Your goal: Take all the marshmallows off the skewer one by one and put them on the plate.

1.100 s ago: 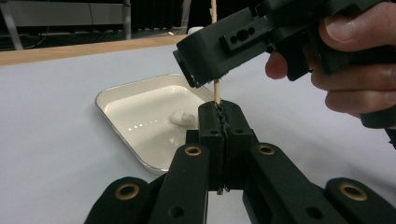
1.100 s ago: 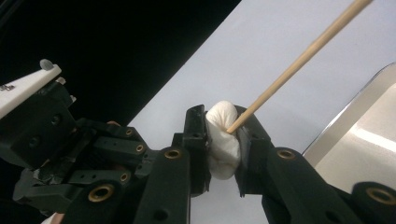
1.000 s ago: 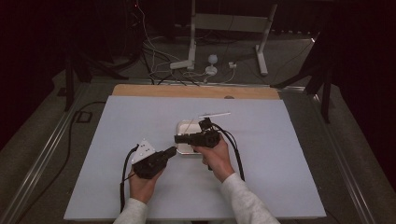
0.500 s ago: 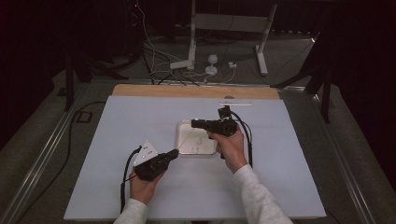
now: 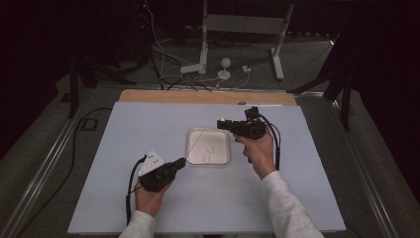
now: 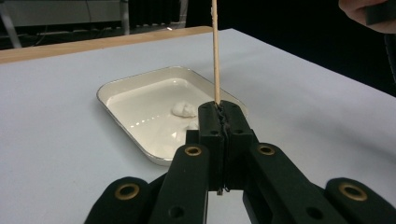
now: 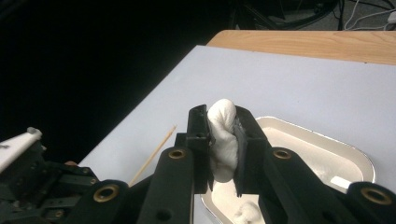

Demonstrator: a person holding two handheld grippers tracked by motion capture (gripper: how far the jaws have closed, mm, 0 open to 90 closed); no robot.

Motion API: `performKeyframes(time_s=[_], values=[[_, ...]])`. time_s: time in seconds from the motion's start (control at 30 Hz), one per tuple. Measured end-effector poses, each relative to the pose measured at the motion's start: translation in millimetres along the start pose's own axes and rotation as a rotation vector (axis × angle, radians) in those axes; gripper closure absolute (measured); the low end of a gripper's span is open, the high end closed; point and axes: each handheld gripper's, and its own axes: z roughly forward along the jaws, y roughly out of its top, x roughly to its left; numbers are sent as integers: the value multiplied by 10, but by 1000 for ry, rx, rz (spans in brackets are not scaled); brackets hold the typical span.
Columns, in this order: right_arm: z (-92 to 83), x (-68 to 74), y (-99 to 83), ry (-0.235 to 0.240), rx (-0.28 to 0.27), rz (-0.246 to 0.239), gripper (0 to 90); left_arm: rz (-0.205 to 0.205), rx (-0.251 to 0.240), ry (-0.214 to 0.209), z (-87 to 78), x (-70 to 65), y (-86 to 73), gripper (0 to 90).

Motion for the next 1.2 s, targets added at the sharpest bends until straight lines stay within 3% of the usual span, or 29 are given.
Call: performKeyframes(time_s=[0.1,0.5,1.2], values=[[77,18,-55,-22,26,-30,782,-12,0,7,2,12,-1,900],[208,4,-169,-93,67,-76,769,-37,-10,19,-13,45,0,899],[373,-107,-391,-173,127,-90,762,-52,-11,20,-12,54,-3,897]])
